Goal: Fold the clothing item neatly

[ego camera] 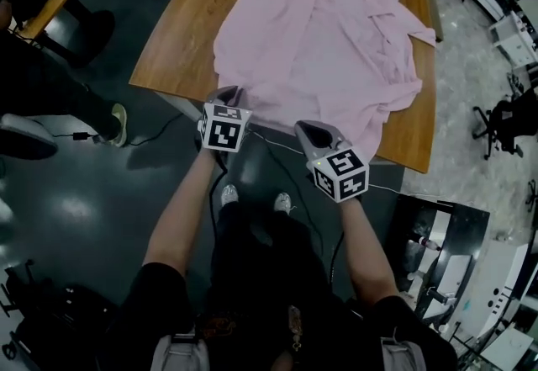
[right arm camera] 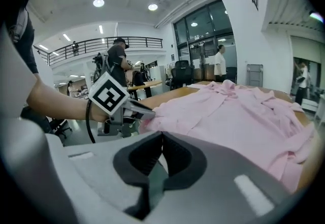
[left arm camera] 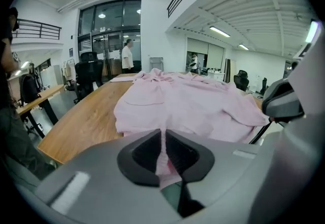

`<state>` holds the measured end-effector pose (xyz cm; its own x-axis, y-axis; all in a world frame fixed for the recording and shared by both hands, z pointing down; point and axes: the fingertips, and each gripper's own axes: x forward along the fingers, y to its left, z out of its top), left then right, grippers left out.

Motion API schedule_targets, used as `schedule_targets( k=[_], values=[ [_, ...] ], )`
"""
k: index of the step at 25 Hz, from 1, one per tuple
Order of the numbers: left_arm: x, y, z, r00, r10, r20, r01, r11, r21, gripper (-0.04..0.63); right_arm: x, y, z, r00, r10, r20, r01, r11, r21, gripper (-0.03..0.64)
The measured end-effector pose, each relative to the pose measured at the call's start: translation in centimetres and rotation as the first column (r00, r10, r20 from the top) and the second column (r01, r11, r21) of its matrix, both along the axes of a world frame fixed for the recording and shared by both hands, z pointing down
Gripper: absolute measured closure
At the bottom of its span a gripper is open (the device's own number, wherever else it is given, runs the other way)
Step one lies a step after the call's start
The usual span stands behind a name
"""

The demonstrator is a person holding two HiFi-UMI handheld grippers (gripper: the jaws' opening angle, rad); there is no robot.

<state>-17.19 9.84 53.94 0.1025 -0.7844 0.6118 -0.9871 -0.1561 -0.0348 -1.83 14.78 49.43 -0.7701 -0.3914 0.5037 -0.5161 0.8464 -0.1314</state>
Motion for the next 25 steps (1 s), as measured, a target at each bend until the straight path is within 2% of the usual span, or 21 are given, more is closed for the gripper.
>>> schedule_targets(
  k=[1, 7, 10, 13, 14, 16, 17, 21, 25],
  values=[
    [-0.3, 0.3, -0.1, 1.0, 0.009, -0.017, -0.009, 1.0, -0.002, 0.561, -0.7, -0.3, 0.5, 1.0, 0.003, -0.013, -0.004, 1.0, -0.007, 0.613],
    [-3.6, 3.2, -0.6, 0.996, 0.034, -0.086, -0.035, 0.999, -0.017, 0.561, -5.7, -4.0, 2.9, 0.998, 0.008, -0.06, -0.01, 0.999, -0.035, 0.459],
    [-5.7, 4.6, -0.2, 0.994, 0.034, -0.1, -0.038, 0.998, -0.04, 0.561, -7.7, -6.0, 4.3, 0.996, 0.015, -0.091, -0.019, 0.999, -0.044, 0.437],
    [-8.3, 5.9, 0.9, 0.993, 0.022, -0.113, -0.031, 0.997, -0.076, 0.561, -8.7, -6.4, 4.7, 0.995, -0.002, -0.099, -0.005, 0.997, -0.072, 0.437],
    [-9.1, 6.3, 1.3, 0.993, 0.017, -0.118, -0.027, 0.996, -0.088, 0.561, -9.0, -6.0, 4.6, 0.995, -0.018, -0.102, 0.011, 0.998, -0.068, 0.466],
    [-10.5, 6.9, 2.2, 0.992, 0.009, -0.128, -0.023, 0.993, -0.113, 0.561, -9.0, -4.8, 4.2, 0.992, -0.045, -0.121, 0.04, 0.999, -0.036, 0.572],
    [-11.0, 7.1, 2.7, 0.991, 0.007, -0.133, -0.023, 0.992, -0.125, 0.561, -8.8, -4.1, 4.2, 0.99, -0.052, -0.132, 0.049, 0.998, -0.025, 0.598],
    [-12.5, 7.5, 4.2, 0.987, -0.002, -0.158, -0.024, 0.987, -0.159, 0.561, -7.6, -1.7, 5.6, 0.982, -0.052, -0.184, 0.047, 0.998, -0.032, 0.6],
    [-13.1, 7.8, 5.0, 0.976, -0.033, -0.213, -0.006, 0.983, -0.181, 0.56, -6.1, -0.2, 7.8, 0.97, -0.035, -0.24, 0.022, 0.998, -0.054, 0.6]
  ],
)
